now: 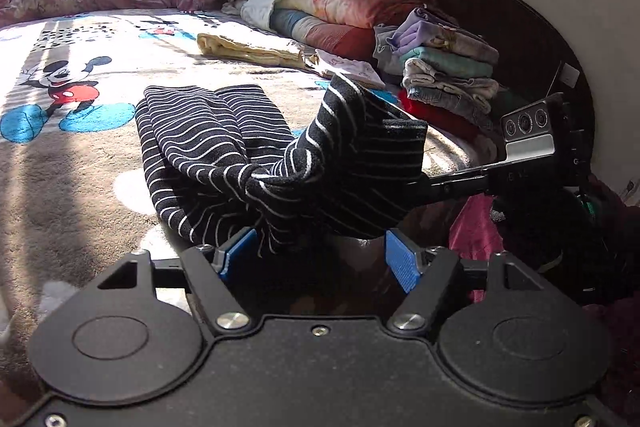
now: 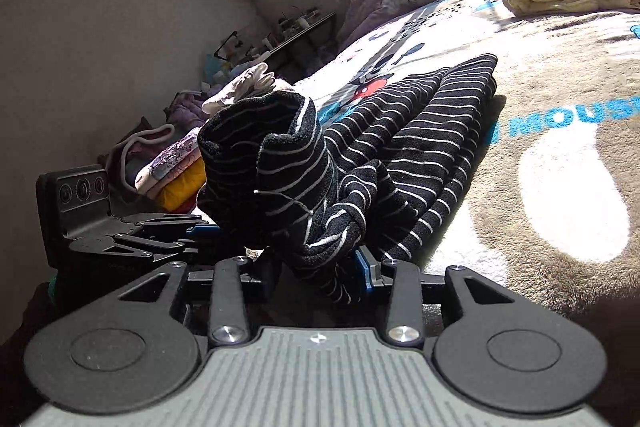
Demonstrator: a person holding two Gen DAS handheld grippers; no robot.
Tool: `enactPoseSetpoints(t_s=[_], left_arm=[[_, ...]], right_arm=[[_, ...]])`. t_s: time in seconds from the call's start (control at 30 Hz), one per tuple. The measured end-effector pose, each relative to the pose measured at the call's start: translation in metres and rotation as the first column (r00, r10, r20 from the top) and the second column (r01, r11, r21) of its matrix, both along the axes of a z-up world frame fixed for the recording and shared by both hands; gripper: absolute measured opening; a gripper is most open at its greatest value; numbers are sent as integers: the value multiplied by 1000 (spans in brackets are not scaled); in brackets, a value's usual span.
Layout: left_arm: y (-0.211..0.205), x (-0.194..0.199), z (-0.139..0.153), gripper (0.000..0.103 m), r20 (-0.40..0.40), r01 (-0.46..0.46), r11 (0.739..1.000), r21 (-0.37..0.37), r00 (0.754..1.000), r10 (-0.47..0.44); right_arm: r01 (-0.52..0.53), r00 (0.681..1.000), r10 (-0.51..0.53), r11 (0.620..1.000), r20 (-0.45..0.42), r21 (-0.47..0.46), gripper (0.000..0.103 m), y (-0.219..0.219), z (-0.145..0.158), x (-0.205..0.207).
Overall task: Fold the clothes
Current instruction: 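Lift the striped garment off the blanket with both grippers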
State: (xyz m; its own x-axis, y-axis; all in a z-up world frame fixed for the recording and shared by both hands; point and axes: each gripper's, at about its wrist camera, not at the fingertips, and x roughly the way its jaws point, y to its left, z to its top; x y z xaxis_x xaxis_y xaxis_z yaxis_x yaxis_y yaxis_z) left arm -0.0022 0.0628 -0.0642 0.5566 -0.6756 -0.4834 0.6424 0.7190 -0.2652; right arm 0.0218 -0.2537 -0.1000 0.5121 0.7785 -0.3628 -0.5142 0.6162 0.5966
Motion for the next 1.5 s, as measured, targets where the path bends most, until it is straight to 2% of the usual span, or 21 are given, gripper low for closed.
enactPoseSetpoints(t_s=[0.07,0.17,0.23,0.3,0.37,0.47,0.57,0.7,0.83,1.03,1.37,1.43,1.5], left_arm=[[15,-3,6,73,24,7,997,-74,1000,-5],[36,12,6,74,-19,-86,975,-206,996,84],[43,26,1,74,-75,-161,952,-259,986,146],[50,41,-6,74,-143,-235,924,-301,969,200],[56,57,-13,74,-219,-294,890,-347,949,228],[63,77,-22,74,-294,-362,858,-364,919,263],[68,99,-31,74,-357,-408,838,-363,891,279],[67,132,-41,74,-383,-426,840,-336,876,292],[63,159,-52,74,-424,-433,844,-317,860,283],[52,195,-57,74,-430,-402,869,-288,865,258],[38,243,-65,72,-444,-350,899,-262,871,210],[35,246,-64,66,-428,-337,909,-246,879,210],[32,249,-64,40,-417,-320,918,-235,886,202]], right_arm=[[13,1000,-12,999,-15,41,49,-13,-1,-1],[53,997,-41,979,-62,197,56,-40,-7,5],[111,991,-80,935,-106,336,60,-61,-13,16],[185,980,-131,887,-153,424,61,-78,-20,25],[241,967,-179,874,-180,423,61,-82,-25,35],[287,953,-218,876,-212,388,61,-71,-35,62],[314,941,-247,893,-232,323,62,-52,-42,89],[338,924,-274,912,-268,233,66,-32,-53,116],[329,924,-274,925,-266,190,72,-16,-55,132],[314,932,-279,940,-230,135,74,4,-53,160],[248,955,-219,959,-198,135,72,14,-54,202],[227,960,-198,965,-198,135,63,17,-54,207],[211,961,-180,968,-209,135,52,18,-55,209]])
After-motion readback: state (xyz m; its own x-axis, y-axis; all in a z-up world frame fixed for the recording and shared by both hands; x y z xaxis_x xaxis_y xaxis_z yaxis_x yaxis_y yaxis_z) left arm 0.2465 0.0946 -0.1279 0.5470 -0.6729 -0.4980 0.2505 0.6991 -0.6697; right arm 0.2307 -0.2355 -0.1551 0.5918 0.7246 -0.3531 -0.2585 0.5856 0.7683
